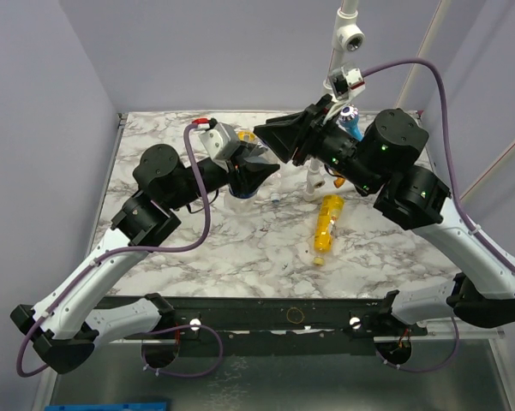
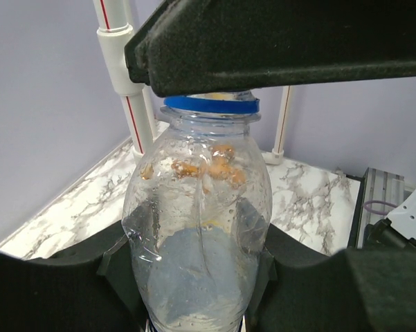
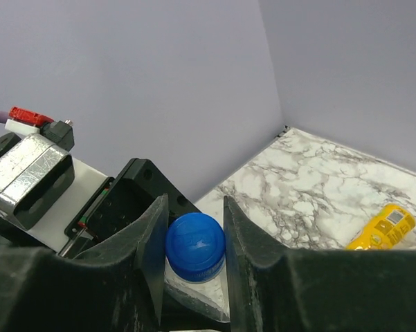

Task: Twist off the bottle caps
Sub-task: Unscrew the bottle cap from the plastic bottle.

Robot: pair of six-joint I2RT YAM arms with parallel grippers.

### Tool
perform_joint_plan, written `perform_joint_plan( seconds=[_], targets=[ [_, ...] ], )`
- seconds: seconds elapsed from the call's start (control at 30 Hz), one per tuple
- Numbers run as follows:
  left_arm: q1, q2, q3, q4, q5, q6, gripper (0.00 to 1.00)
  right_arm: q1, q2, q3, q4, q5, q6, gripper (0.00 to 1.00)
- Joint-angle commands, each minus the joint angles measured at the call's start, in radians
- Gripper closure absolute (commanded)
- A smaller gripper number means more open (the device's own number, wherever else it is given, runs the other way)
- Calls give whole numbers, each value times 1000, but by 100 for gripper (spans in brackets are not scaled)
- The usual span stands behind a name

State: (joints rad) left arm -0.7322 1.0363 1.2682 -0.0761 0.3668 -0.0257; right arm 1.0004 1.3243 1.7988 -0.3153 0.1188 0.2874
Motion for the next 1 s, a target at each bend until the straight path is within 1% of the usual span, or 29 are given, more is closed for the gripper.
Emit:
perform_joint_plan(
  seconds=[0.0,0.07,0.13,0.17,0.23,0.27,0.33,0.47,0.53,0.57,0.6,0.63,0.67,0.7,0.73,0.77,0.8,0.87,0.97],
  targets=[
    [4,-25,-8,-8,109,1,100,-2,-10,12,45,-61,-37,87],
    [4,-28,-3,-37,251,20,100,-2,-22,27,30,-175,-114,91],
    [4,-30,9,-92,472,63,100,-2,-49,26,24,-336,-188,95],
    [3,-29,17,-122,604,62,100,-2,-65,29,12,-430,-223,96],
    [4,-21,24,-150,792,8,100,-1,-87,51,-29,-554,-260,98],
    [4,-21,23,-152,850,-29,100,-2,-95,61,-59,-590,-272,98],
    [4,-22,17,-154,902,-53,100,-2,-113,66,-92,-636,-277,99],
    [8,-13,29,-158,900,-57,100,-1,-160,8,-115,-705,-317,99],
    [7,-5,35,-157,879,-49,100,-2,-179,-35,-102,-686,-314,99],
    [7,-2,38,-156,853,-42,100,-2,-186,-53,-87,-658,-309,94],
    [8,1,41,-153,825,-32,100,-1,-190,-69,-80,-610,-301,77],
    [7,2,42,-152,786,-16,100,-2,-189,-80,-66,-538,-291,51],
    [8,4,42,-149,743,0,100,-2,-187,-88,-55,-419,-265,31],
    [7,5,40,-143,684,13,100,-2,-180,-88,-45,-314,-242,20],
    [7,5,39,-138,614,21,100,-2,-172,-84,-34,-181,-220,13],
    [7,7,36,-130,558,48,100,-2,-162,-75,-27,-92,-194,6],
    [8,7,32,-114,473,53,100,-2,-154,-69,-18,-24,-167,1],
    [8,5,20,-75,332,60,100,-1,-136,-59,-9,52,-106,0],
    [7,6,8,-18,152,70,100,-2,-109,-47,3,71,-42,0]
  ],
)
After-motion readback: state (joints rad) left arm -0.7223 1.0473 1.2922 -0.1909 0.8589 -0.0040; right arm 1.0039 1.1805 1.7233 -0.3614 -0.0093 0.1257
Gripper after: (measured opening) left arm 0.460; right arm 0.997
